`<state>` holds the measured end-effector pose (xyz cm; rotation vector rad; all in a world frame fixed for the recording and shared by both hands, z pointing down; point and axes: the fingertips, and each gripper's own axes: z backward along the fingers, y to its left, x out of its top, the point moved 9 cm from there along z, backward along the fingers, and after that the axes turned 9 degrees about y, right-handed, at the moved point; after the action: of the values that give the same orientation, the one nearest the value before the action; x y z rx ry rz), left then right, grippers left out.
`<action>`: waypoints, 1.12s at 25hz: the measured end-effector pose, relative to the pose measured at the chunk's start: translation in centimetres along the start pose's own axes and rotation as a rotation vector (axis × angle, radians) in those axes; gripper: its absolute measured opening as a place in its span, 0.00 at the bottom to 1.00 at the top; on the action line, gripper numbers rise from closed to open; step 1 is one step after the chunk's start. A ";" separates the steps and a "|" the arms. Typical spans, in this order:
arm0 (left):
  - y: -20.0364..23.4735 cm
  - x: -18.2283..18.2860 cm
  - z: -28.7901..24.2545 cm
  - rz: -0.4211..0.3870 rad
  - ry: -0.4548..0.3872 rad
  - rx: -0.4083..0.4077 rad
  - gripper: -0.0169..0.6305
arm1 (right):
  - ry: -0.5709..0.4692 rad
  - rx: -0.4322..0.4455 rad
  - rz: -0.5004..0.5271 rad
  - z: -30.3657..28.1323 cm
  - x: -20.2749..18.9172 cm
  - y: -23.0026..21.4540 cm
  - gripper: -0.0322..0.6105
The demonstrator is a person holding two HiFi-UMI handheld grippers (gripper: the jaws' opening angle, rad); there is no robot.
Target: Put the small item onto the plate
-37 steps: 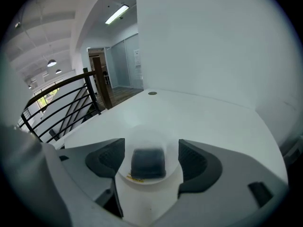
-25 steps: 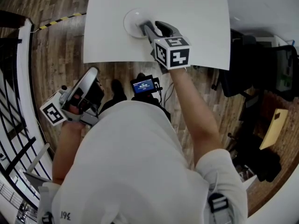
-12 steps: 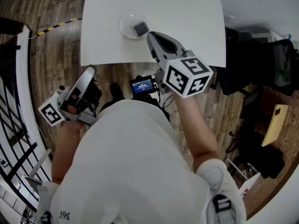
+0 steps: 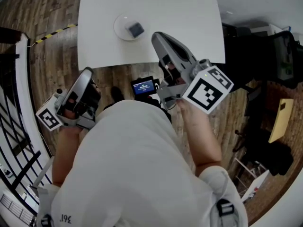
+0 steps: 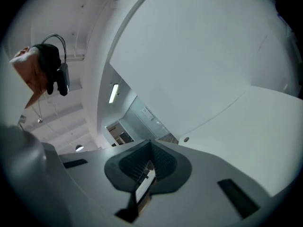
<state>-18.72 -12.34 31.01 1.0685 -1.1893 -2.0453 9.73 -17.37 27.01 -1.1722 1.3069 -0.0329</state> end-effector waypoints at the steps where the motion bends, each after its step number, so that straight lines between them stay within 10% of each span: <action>1: -0.1 0.1 -0.1 -0.004 0.003 -0.004 0.04 | -0.013 0.013 -0.001 0.2 0.3 0.4 0.05; 28: -0.3 -0.5 -0.8 0.014 0.072 -0.015 0.04 | -0.023 0.014 0.050 0.7 0.7 1.1 0.05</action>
<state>-17.80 -12.18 30.73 1.1145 -1.1405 -1.9852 9.85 -16.77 25.65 -1.1249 1.3137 0.0078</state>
